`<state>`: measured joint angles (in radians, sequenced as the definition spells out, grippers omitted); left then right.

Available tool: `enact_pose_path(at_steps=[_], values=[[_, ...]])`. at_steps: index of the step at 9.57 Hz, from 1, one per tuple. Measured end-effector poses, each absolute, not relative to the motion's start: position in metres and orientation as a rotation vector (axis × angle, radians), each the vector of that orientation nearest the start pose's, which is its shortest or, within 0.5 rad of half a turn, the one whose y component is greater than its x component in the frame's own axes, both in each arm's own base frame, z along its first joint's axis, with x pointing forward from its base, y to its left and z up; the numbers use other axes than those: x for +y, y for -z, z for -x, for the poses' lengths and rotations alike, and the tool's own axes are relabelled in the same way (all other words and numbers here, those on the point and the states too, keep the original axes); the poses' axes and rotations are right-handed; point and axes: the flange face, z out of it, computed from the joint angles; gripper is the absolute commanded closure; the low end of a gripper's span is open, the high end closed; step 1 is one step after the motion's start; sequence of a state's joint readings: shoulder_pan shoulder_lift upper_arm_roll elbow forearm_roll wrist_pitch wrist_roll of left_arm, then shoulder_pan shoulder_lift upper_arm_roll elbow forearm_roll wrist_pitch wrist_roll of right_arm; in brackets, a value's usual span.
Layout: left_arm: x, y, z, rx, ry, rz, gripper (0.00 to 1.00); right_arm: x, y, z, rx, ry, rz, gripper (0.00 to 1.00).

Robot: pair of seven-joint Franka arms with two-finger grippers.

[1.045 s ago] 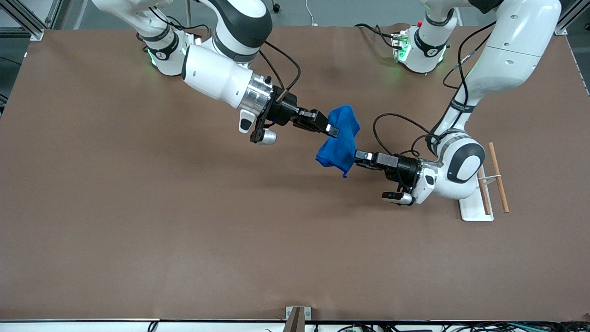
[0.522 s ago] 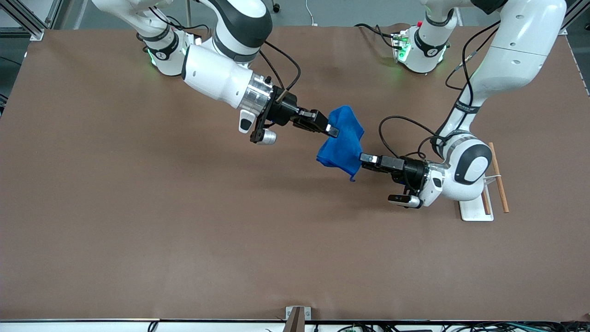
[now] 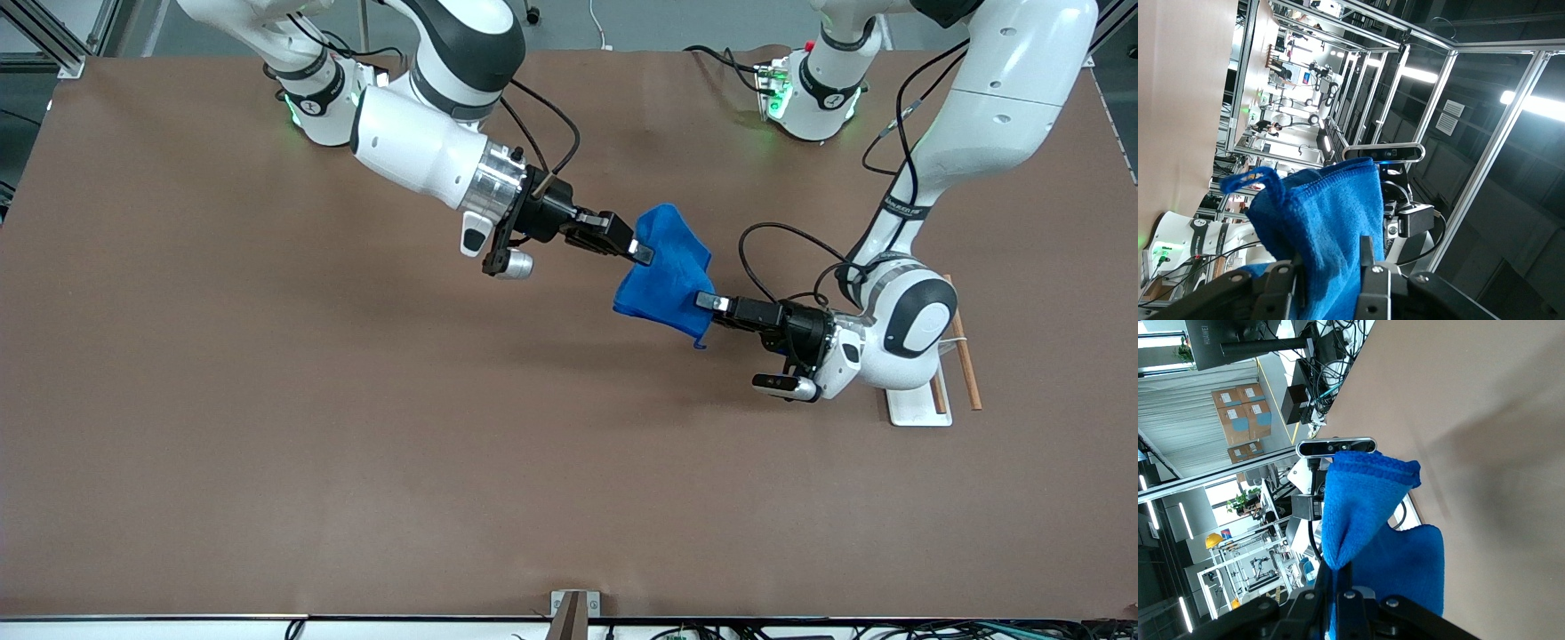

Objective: Right arm passes towel to left arm to hang
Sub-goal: 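Open the right gripper while the left gripper pulls the towel away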

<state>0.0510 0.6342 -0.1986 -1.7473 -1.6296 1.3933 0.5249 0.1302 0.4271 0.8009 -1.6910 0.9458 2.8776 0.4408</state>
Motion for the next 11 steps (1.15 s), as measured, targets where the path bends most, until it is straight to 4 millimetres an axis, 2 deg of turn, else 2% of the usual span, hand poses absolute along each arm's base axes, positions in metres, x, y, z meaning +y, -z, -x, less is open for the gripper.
enact_pose_path(at_steps=[5, 6, 7, 8, 11], values=[[-0.179, -0.295, -0.63, 0.065, 0.381, -1.294, 0.67, 0.471, -0.482, -0.509, 0.539, 0.002, 1.966, 1.0], [-0.179, -0.297, -0.632, 0.065, 0.383, -1.294, 0.72, 0.471, -0.482, -0.509, 0.54, 0.002, 1.966, 1.0], [-0.179, -0.298, -0.632, 0.064, 0.382, -1.295, 0.89, 0.471, -0.482, -0.509, 0.54, 0.002, 1.966, 1.0], [-0.179, -0.299, -0.633, 0.062, 0.381, -1.295, 1.0, 0.471, -0.482, -0.509, 0.54, 0.002, 1.966, 1.0], [-0.177, -0.302, -0.635, 0.067, 0.388, -1.294, 1.0, 0.471, -0.482, -0.509, 0.54, 0.003, 1.966, 1.0]])
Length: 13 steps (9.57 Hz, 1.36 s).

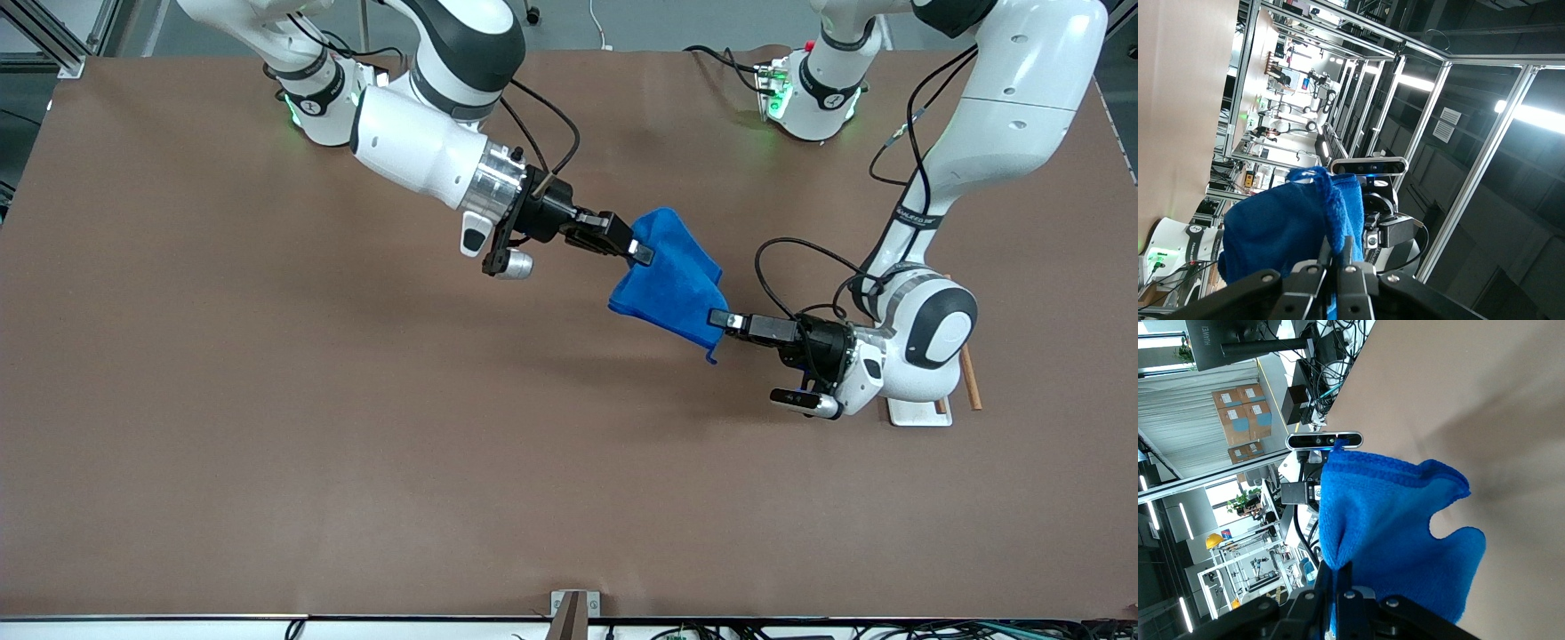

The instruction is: Right arm passes towel to left arm to hang

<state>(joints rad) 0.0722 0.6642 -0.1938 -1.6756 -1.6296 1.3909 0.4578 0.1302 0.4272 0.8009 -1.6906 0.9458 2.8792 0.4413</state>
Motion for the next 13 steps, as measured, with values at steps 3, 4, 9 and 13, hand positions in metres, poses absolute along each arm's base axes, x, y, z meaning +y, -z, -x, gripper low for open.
enact_pose_path(at_steps=[3, 4, 9, 13], values=[[-0.16, -0.33, -0.648, 0.095, 0.469, -1.383, 1.0, 0.47, -0.483, -0.509, 0.543, 0.004, 1.964, 0.0], [-0.142, -0.35, -0.654, 0.116, 0.505, -1.466, 1.0, 0.469, -0.482, -0.51, 0.545, 0.004, 1.965, 0.0], [-0.035, -0.447, -0.653, 0.233, 0.525, -2.09, 1.0, 0.356, -0.444, -0.517, 0.593, 0.193, 2.182, 0.0], [0.022, -0.461, -0.637, 0.426, 0.535, -2.552, 1.0, 0.218, -0.428, -0.554, 0.374, 0.24, 2.638, 0.0]])
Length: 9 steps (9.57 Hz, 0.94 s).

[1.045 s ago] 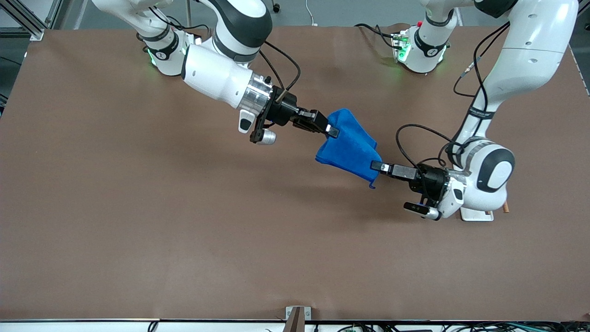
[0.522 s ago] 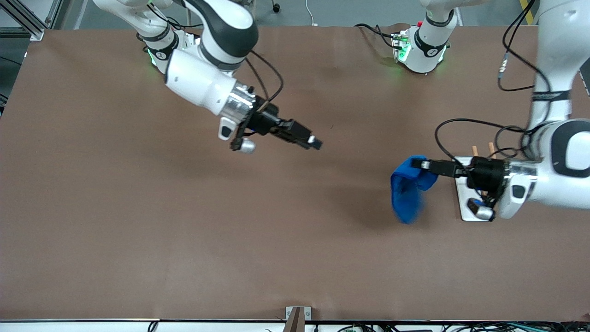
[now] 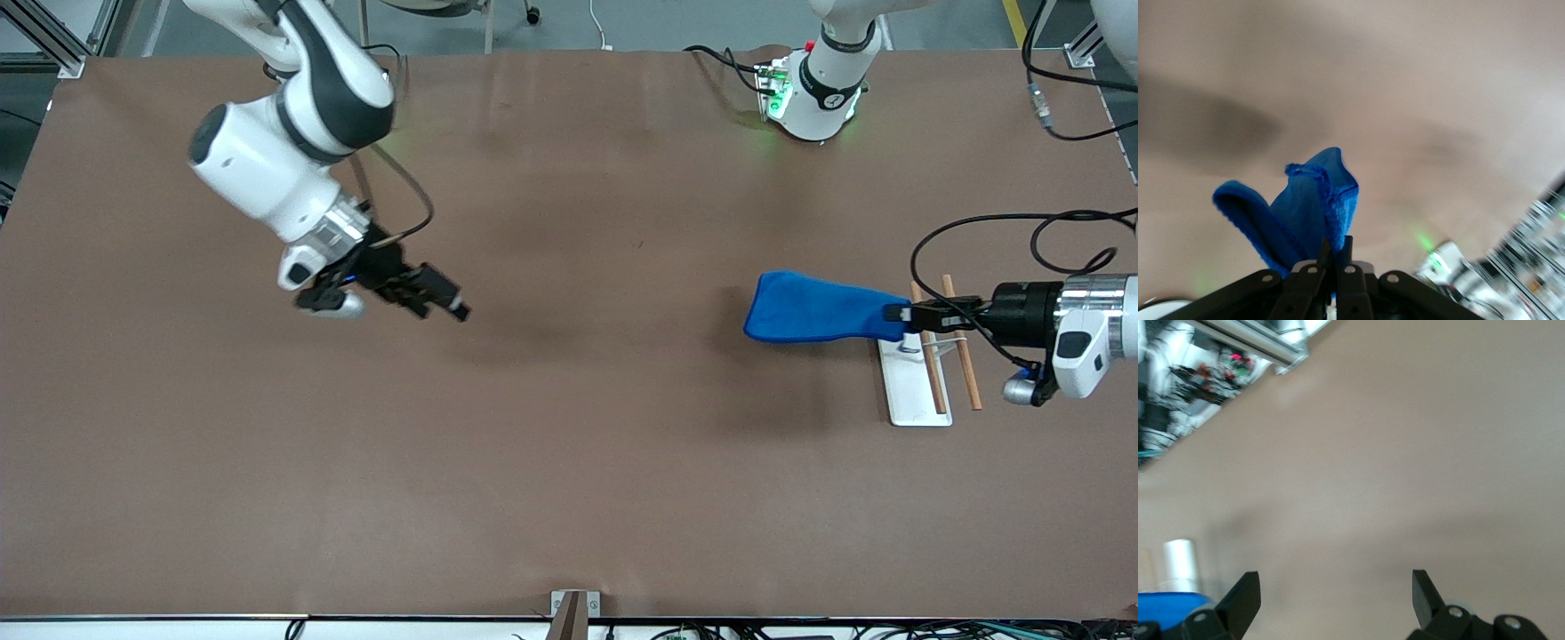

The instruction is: Right arm passes towel to left arm to hang

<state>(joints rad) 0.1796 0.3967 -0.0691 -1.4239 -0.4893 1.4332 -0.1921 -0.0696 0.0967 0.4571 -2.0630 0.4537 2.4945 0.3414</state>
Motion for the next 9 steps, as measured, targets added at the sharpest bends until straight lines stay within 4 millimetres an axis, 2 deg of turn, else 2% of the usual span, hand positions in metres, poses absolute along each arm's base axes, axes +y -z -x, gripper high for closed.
enact_pose_path(at_steps=[1, 3, 5, 6, 8, 9], values=[[0.032, -0.463, -0.633, -0.689, -0.71, 3.393, 1.0, 0.181, -0.435, -0.566, 0.323, 0.205, 2.749, 0.0], [0.062, -0.453, -0.632, -0.848, -0.634, 3.173, 1.0, 0.108, -0.463, -0.584, 0.299, 0.164, 2.93, 0.0], [0.112, -0.439, -0.63, -0.898, -0.576, 3.063, 1.0, 0.033, -0.508, -0.593, 0.371, 0.177, 3.032, 0.0], [0.132, -0.433, -0.628, -0.876, -0.567, 3.048, 1.0, 0.001, -0.534, -0.59, 0.388, 0.152, 3.059, 0.0], [0.148, -0.424, -0.633, -0.755, -0.495, 3.057, 1.0, -0.058, -0.584, -0.578, 0.367, 0.092, 3.085, 0.0], [0.156, -0.422, -0.636, -0.697, -0.469, 3.071, 1.0, -0.074, -0.602, -0.57, 0.376, 0.051, 3.088, 0.0]])
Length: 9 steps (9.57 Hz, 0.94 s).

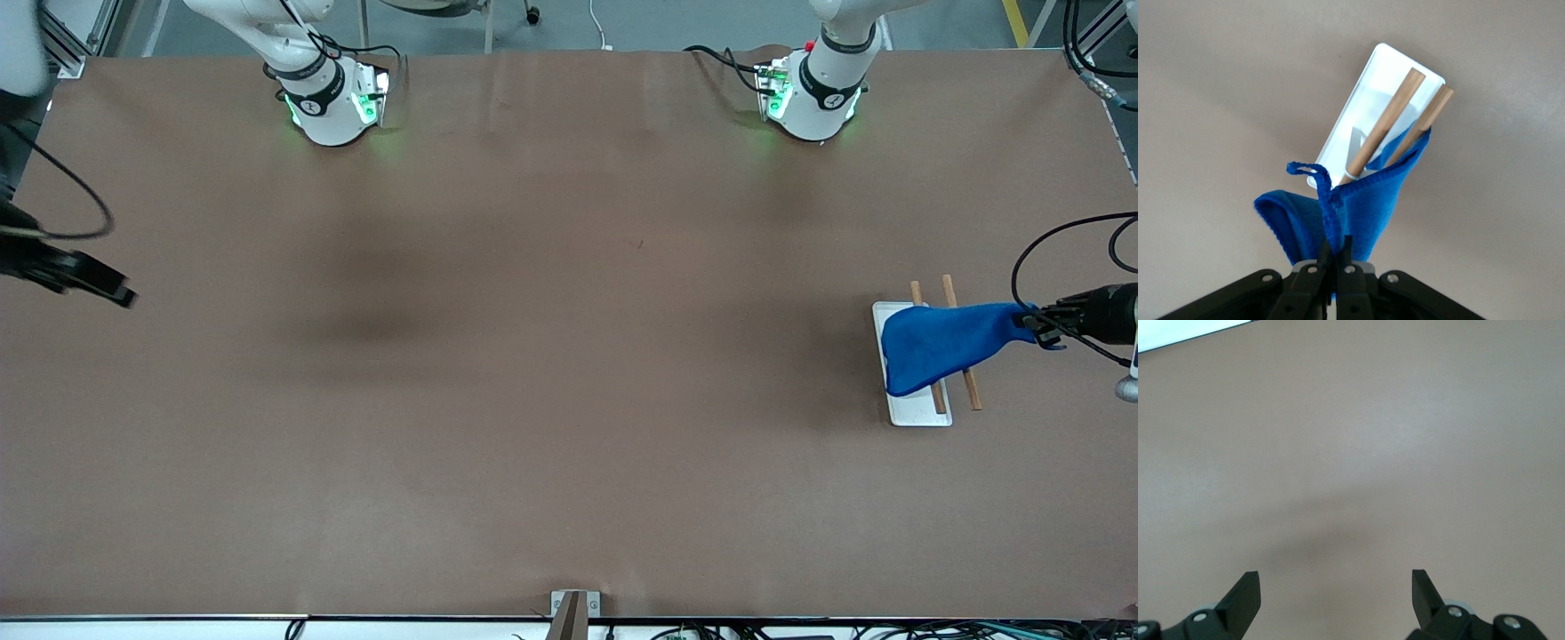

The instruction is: Right arm passes towel to left arm to hang

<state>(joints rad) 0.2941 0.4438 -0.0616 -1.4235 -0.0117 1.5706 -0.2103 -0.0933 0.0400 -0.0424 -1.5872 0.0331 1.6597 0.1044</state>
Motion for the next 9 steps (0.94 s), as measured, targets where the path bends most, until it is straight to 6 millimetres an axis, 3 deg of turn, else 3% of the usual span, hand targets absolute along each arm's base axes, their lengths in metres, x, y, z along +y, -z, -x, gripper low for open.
enact_pose_path(at_steps=[3, 5, 6, 7, 9], values=[[0.201, -0.404, -0.638, -0.532, -0.413, 3.107, 1.0, -0.101, -0.644, -0.541, 0.426, 0.021, 3.08, 0.0], [0.227, -0.387, -0.638, -0.475, -0.393, 3.129, 0.93, -0.1, -0.651, -0.534, 0.42, 0.021, 3.079, 0.0], [0.235, -0.378, -0.638, -0.454, -0.39, 3.137, 0.67, -0.1, -0.65, -0.534, 0.42, 0.018, 3.079, 0.0], [0.24, -0.371, -0.638, -0.445, -0.393, 3.142, 0.05, -0.1, -0.648, -0.535, 0.415, 0.013, 3.08, 0.0], [0.246, -0.361, -0.638, -0.407, -0.395, 3.153, 0.0, -0.097, -0.648, -0.535, 0.345, 0.009, 3.092, 0.0]])
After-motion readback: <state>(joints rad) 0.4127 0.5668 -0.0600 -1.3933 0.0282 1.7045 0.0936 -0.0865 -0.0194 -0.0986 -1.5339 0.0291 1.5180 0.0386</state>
